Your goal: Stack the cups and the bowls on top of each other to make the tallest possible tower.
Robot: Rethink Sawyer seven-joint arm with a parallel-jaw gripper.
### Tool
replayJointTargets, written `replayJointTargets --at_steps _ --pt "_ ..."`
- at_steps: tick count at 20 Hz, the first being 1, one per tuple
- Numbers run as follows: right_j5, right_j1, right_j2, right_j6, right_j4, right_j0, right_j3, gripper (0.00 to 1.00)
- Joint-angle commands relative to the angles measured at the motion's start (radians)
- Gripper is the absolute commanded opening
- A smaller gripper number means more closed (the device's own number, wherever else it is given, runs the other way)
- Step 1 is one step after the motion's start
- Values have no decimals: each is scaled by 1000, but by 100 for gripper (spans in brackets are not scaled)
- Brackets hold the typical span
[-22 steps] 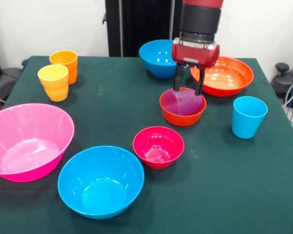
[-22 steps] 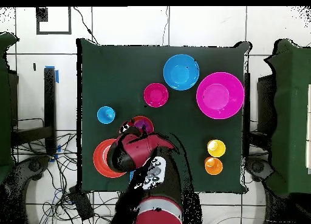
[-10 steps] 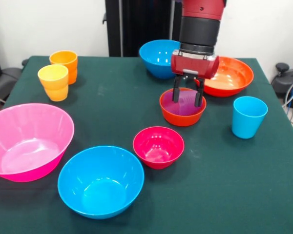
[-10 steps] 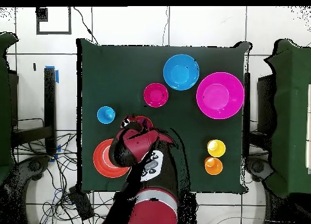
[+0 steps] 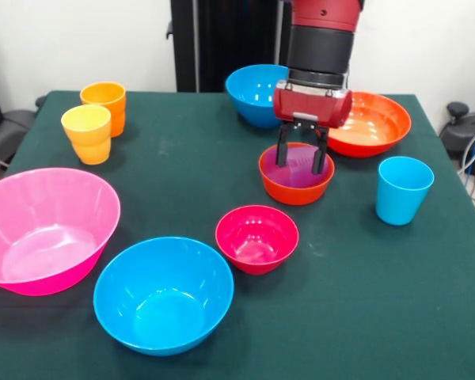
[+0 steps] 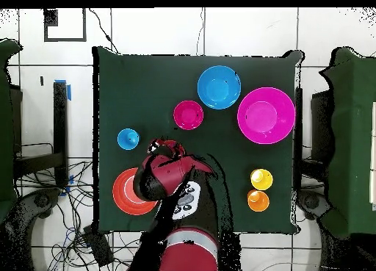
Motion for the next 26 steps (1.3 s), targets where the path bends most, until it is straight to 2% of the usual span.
replayJointTargets --at_steps 1,6,13,20,23,26 --pt "150 -24 81 -63 -24 -26 -18 100" --pt "175 -8 187 -92 -50 -105 79 100" --pt "74 70 109 -52 -91 -79 76 100" --pt "4 156 140 -19 -111 -105 79 100" --pt "-1 181 185 -6 -107 -125 102 100" --pt "18 175 244 -7 -104 -158 151 100"
